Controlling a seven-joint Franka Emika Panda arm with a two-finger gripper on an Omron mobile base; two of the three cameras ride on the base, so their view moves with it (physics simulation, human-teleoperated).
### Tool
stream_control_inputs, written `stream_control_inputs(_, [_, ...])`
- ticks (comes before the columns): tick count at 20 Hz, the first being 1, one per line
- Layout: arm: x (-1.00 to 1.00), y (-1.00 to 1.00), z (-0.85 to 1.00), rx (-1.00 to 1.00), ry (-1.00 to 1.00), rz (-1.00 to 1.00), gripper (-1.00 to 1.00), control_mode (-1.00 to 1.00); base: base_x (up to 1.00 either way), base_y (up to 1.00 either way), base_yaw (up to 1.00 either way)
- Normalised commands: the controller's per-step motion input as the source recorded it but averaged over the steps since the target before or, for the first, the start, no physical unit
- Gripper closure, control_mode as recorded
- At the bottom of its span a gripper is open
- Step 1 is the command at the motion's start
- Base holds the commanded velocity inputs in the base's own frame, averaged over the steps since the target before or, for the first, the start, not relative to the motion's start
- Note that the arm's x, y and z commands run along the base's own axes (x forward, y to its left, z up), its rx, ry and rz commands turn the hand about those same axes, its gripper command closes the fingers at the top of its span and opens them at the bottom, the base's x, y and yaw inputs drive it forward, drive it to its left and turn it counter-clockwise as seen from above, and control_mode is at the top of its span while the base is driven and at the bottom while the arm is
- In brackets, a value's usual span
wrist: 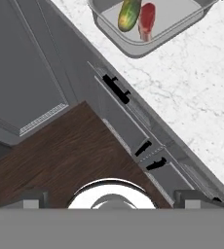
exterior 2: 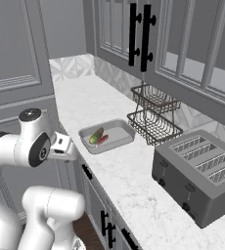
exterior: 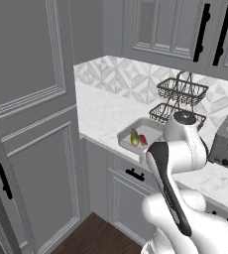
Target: Place one cucumber and one steak in each tupperware on the nearby counter, to pack two identical lunches.
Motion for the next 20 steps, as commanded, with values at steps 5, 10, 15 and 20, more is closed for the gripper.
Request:
stream_control_inputs(5, [-0.49,-0.05,0.02,0.00,0.00,0.02,-1.00,-1.00,0.00,0.00,0.00])
stream_control_inputs(10, [-0.35,0.00,0.00,0.00,0.00,0.01,-1.00,-1.00,0.00,0.00,0.00])
stream_control_inputs(15, [-0.26,0.00,0.00,0.00,0.00,0.00,-1.00,-1.00,0.00,0.00,0.00])
stream_control_inputs(20, [-0.04,0.00,0.00,0.00,0.00,0.00,-1.00,-1.00,0.00,0.00,0.00])
